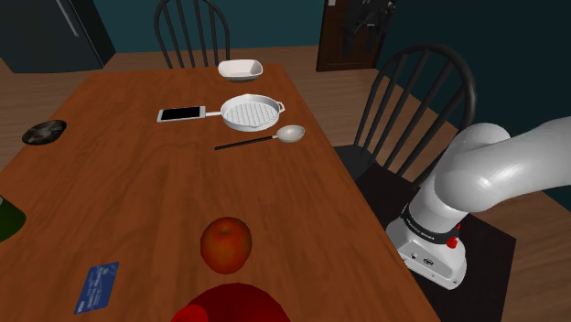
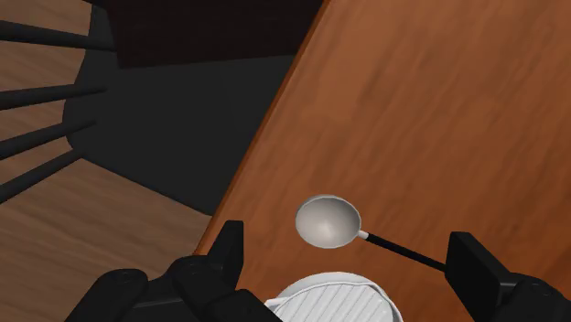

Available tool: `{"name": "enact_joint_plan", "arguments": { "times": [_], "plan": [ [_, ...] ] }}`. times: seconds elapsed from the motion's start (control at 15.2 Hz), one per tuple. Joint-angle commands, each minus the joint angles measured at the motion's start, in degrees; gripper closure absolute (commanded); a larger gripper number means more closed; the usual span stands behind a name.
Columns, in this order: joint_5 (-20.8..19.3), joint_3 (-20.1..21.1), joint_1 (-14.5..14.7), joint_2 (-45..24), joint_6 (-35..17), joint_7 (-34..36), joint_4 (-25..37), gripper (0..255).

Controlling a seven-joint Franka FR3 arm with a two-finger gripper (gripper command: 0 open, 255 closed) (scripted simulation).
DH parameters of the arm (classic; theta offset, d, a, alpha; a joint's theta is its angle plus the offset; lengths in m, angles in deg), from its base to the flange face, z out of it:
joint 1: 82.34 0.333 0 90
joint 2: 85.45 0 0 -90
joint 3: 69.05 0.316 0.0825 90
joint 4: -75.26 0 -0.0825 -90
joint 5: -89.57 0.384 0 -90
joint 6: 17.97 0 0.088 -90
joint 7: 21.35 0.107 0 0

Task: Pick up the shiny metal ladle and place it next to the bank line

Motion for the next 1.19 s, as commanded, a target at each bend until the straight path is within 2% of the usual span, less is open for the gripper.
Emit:
{"name": "enact_joint_plan", "arguments": {
  "times": [0.0, 0.53, 1.12],
  "plan": [
    [0.00, 0.00, 0.00, 0.00, 0.00, 0.00, 0.00, 0],
    [-0.51, -3.45, 5.87, -11.26, -13.83, -16.66, -3.65, 0],
    [1.49, -5.66, 12.36, -27.44, -26.97, -35.25, -2.14, 0]
  ]
}}
